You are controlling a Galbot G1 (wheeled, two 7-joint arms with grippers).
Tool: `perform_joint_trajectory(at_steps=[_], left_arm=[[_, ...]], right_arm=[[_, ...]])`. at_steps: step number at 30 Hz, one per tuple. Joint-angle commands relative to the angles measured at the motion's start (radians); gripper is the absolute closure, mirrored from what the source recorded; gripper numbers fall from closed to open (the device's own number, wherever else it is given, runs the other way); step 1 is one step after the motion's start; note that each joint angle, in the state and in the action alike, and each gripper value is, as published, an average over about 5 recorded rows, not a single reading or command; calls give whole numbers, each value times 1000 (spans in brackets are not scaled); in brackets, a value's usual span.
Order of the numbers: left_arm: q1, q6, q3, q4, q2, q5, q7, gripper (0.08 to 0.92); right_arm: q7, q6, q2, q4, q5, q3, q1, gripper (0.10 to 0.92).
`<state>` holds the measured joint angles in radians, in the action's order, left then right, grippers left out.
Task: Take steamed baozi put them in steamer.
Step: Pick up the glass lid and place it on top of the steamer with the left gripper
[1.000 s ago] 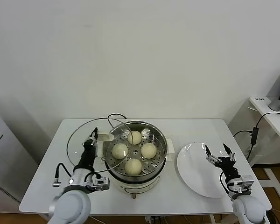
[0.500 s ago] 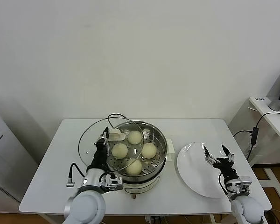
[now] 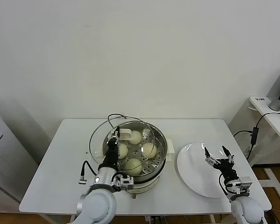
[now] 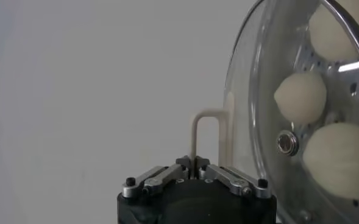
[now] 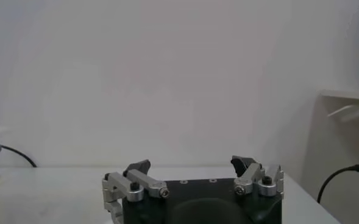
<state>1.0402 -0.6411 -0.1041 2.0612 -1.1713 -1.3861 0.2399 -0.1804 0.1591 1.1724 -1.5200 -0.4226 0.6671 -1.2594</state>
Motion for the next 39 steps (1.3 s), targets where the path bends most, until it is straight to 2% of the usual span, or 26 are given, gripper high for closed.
perform_joint_trajectory(at_steps=[1,39], left_arm=[[-27,0,-44,-27,-22,-7,-4,889],[-48,5,-83,-125,-80,-19,-15,889]], right_arm=[[-1,0,2,2,0,0,1,203],[-9,11,17,18,0,10,-7,203]])
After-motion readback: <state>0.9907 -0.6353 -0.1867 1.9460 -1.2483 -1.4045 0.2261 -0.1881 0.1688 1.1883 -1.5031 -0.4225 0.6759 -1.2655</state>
